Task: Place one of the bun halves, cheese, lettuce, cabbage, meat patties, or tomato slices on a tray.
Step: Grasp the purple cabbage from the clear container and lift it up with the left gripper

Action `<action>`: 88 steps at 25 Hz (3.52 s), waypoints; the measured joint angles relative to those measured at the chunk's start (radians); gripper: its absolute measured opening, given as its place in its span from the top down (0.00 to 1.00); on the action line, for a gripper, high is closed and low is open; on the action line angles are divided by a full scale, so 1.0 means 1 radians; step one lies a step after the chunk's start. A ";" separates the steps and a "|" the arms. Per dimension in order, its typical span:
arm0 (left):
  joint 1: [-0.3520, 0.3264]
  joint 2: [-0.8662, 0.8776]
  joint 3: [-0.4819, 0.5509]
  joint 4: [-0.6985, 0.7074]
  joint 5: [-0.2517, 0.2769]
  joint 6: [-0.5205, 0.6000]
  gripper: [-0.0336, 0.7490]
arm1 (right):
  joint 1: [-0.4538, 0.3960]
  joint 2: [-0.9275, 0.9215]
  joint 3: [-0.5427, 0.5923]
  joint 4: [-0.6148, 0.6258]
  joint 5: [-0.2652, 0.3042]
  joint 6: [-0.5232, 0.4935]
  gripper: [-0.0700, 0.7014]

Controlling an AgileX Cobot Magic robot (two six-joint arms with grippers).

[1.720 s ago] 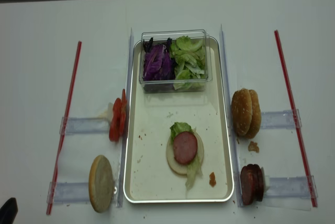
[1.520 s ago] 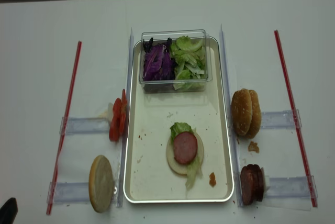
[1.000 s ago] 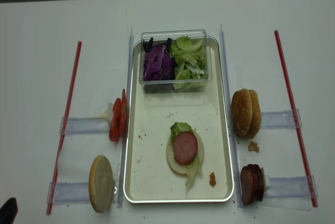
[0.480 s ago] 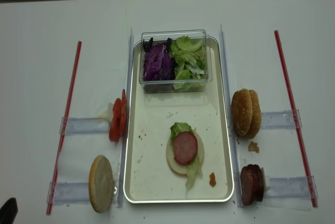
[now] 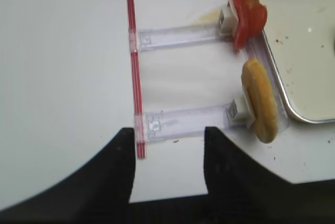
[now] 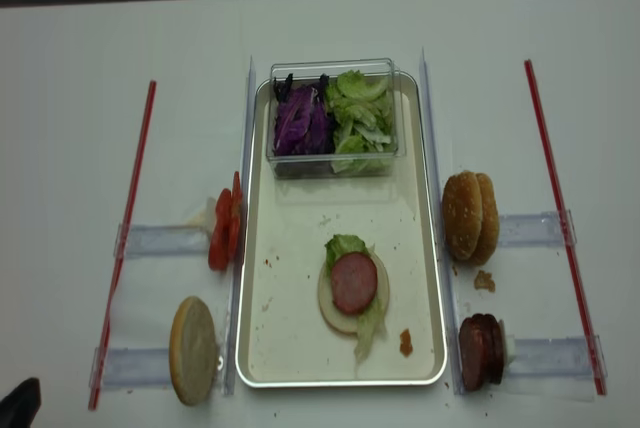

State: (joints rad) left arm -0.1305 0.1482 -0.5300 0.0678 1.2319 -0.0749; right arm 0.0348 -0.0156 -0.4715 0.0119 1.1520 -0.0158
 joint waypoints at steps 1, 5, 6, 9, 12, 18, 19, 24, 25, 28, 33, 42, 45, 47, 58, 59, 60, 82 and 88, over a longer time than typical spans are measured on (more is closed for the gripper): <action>0.000 0.042 -0.013 -0.005 0.005 0.000 0.58 | 0.000 0.000 0.000 0.000 0.000 0.000 0.01; 0.000 0.215 -0.079 -0.053 0.006 -0.012 0.58 | 0.000 0.000 0.000 0.000 0.000 0.000 0.01; 0.000 0.264 -0.095 -0.061 0.006 -0.017 0.58 | 0.000 0.000 0.000 0.000 0.000 0.000 0.01; 0.000 0.412 -0.160 -0.073 0.014 -0.028 0.58 | 0.000 0.000 0.000 0.000 0.000 0.000 0.01; 0.000 0.566 -0.249 -0.076 0.021 -0.030 0.58 | 0.000 0.000 0.000 0.000 0.000 0.000 0.01; 0.000 0.859 -0.464 -0.082 0.021 -0.032 0.58 | 0.000 0.000 0.000 0.000 0.000 0.001 0.01; 0.000 0.904 -0.503 -0.083 0.021 -0.032 0.58 | 0.000 0.000 0.000 0.000 0.000 0.001 0.01; 0.000 1.093 -0.680 -0.083 0.019 -0.032 0.58 | 0.000 0.000 0.000 0.000 0.000 0.004 0.01; 0.000 1.129 -0.717 -0.083 0.019 -0.032 0.58 | 0.000 0.000 0.000 0.000 0.000 0.004 0.01; 0.000 1.226 -0.820 -0.083 0.019 -0.032 0.58 | 0.000 0.000 0.000 0.000 0.000 0.004 0.01; 0.000 1.385 -0.998 -0.083 0.019 -0.031 0.58 | 0.000 0.000 0.000 0.000 0.000 0.004 0.02; 0.000 1.599 -1.193 -0.084 0.017 -0.029 0.58 | 0.000 0.000 0.000 0.000 0.000 0.006 0.02; 0.000 1.646 -1.203 -0.082 0.017 -0.029 0.58 | 0.000 0.000 0.000 0.000 0.000 0.006 0.02; 0.000 1.664 -1.208 -0.078 0.016 -0.029 0.58 | 0.000 0.000 0.000 0.000 0.000 0.006 0.02; -0.014 1.687 -1.216 -0.101 0.016 -0.029 0.55 | 0.000 0.000 0.000 0.000 0.000 0.006 0.02; -0.023 1.695 -1.216 -0.101 0.014 -0.029 0.54 | 0.000 0.000 0.000 0.000 0.000 0.006 0.02; -0.038 1.702 -1.218 -0.101 0.014 -0.029 0.53 | 0.000 0.000 0.000 0.000 0.000 0.006 0.02; -0.296 1.972 -1.407 -0.155 0.004 -0.051 0.52 | 0.000 0.000 0.000 0.000 0.000 0.006 0.03; -0.298 2.014 -1.425 -0.155 0.004 -0.051 0.52 | 0.000 0.000 0.000 0.000 0.000 0.006 0.03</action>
State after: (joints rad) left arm -0.4285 2.1622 -1.9553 -0.0876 1.2355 -0.1257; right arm 0.0348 -0.0156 -0.4715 0.0119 1.1520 -0.0094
